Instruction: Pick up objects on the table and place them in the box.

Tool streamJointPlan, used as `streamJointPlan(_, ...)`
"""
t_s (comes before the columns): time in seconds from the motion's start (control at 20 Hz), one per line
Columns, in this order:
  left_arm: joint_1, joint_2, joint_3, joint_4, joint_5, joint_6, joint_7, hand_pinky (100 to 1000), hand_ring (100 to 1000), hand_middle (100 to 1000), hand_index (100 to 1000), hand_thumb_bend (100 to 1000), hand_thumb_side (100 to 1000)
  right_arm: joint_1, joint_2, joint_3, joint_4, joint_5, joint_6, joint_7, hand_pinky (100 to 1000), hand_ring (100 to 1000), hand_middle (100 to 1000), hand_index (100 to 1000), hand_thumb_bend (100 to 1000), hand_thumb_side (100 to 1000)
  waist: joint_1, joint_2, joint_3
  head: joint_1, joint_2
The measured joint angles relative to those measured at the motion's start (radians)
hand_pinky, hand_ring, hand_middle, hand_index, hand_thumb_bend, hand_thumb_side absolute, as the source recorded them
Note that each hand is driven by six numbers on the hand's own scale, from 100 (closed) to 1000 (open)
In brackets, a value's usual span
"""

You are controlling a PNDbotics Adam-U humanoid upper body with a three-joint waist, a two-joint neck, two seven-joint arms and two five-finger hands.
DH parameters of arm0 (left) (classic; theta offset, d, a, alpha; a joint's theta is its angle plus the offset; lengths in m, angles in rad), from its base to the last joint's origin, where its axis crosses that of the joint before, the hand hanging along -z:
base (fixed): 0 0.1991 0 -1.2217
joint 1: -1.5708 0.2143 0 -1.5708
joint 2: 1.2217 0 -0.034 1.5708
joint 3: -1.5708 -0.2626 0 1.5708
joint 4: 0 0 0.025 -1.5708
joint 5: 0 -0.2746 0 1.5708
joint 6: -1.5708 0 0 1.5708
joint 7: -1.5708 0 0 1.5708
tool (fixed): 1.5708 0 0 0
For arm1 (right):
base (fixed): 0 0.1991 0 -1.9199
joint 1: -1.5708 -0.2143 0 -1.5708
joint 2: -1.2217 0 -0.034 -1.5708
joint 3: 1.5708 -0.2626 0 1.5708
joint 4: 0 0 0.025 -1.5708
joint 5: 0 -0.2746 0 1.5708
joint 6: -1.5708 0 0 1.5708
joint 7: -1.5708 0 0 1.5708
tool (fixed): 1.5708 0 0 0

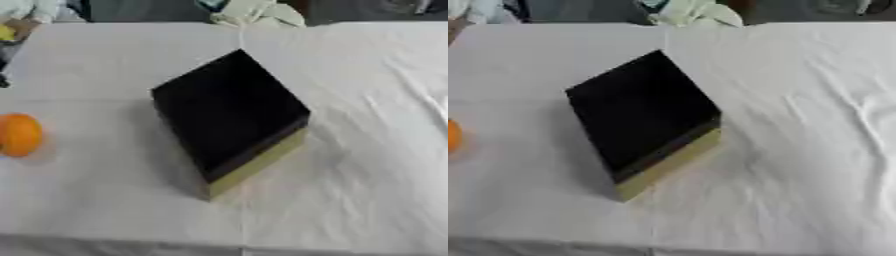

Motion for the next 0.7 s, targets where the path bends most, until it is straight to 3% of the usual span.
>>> streamJointPlan(0.4, -0.001, 0.000, -0.001, 0.003, -0.070, 0.033, -0.024, 724, 863, 882, 906, 702, 128, 0.000, 0.000, 0.000, 0.000, 0.000, 0.000, 0.000, 668, 576, 591, 836, 100, 775, 0.001, 0.000, -0.002, 0.002, -0.004)
streamJointPlan(0.7, 0.000, 0.000, -0.006, 0.009, -0.098, 0.081, -0.022, 724, 873, 911, 927, 692, 126, 0.000, 0.000, 0.000, 0.000, 0.000, 0.001, 0.000, 668, 576, 590, 836, 100, 775, 0.003, 0.000, -0.006, 0.005, -0.004)
